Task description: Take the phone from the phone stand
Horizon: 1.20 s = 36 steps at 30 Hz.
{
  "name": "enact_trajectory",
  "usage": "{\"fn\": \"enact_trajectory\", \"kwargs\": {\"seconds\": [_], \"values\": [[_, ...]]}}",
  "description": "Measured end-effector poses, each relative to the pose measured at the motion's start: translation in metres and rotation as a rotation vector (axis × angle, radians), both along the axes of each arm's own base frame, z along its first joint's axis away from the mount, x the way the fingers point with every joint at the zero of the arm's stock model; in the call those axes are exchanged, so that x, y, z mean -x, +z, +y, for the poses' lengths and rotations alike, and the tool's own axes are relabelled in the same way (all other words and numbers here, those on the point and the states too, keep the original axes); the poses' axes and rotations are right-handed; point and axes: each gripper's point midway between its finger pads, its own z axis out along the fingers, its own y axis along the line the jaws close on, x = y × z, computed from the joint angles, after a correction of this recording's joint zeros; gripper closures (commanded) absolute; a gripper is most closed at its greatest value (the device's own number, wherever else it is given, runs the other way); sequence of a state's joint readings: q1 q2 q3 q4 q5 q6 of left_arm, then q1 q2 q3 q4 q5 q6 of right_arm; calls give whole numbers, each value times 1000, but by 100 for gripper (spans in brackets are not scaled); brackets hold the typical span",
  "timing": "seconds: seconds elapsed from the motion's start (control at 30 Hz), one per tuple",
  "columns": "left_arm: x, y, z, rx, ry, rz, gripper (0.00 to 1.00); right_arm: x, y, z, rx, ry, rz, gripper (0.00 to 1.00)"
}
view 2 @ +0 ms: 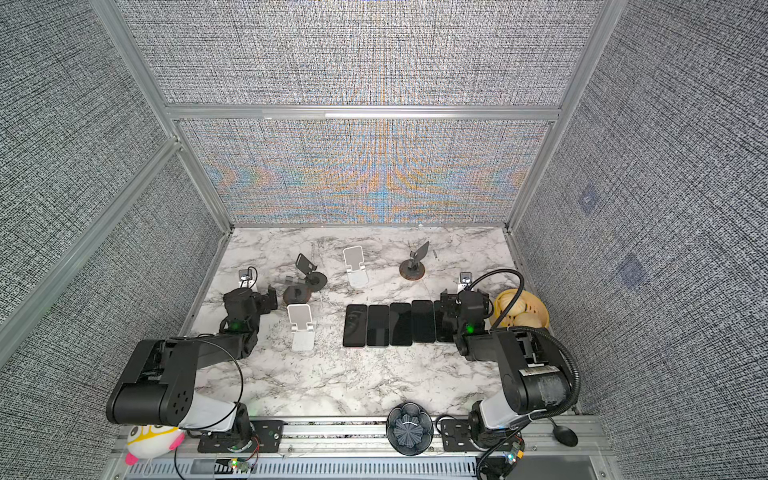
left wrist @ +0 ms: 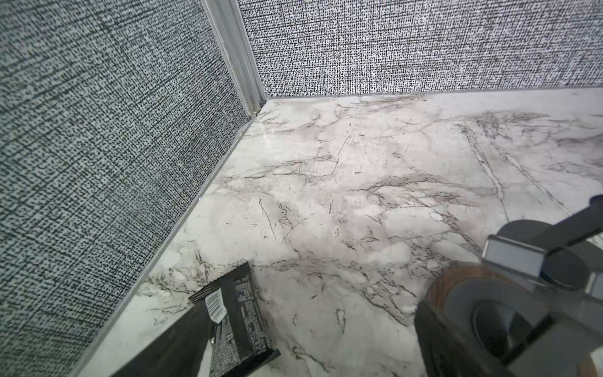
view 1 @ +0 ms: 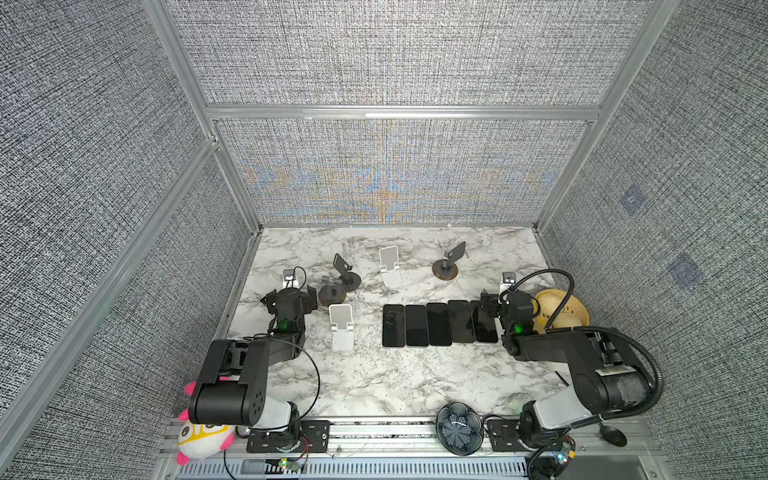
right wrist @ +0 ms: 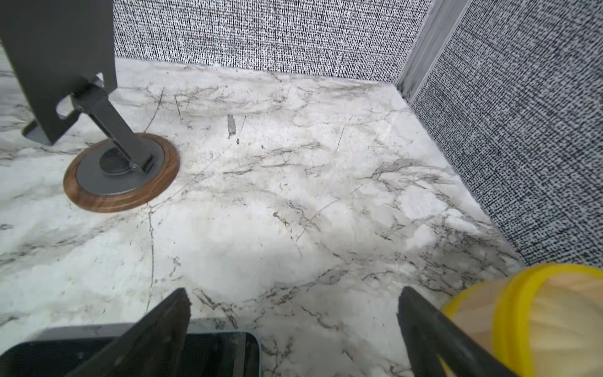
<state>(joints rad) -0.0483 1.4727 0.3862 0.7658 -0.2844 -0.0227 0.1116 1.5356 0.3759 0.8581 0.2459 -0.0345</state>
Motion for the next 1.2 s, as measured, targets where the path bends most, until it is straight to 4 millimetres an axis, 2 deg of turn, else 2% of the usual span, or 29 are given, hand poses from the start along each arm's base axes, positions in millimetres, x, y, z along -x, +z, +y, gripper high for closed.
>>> {"fn": "enact_trajectory", "kwargs": {"seconds": [0.07,0.17,0.33,1.2], "values": [[1,-7,5,15,6,-6,1,1,-3,1,-2,8,5,1],[2,-15,-3,34,-38,8,1,0,-1,2,-4,10,-3,1],[-2,-4,-4,42,-47,-46,1,0,0,1,-6,11,-5,1],[-3,-2,-7,49,-65,-58,1,-2,0,0,-9,10,-5,1]]}}
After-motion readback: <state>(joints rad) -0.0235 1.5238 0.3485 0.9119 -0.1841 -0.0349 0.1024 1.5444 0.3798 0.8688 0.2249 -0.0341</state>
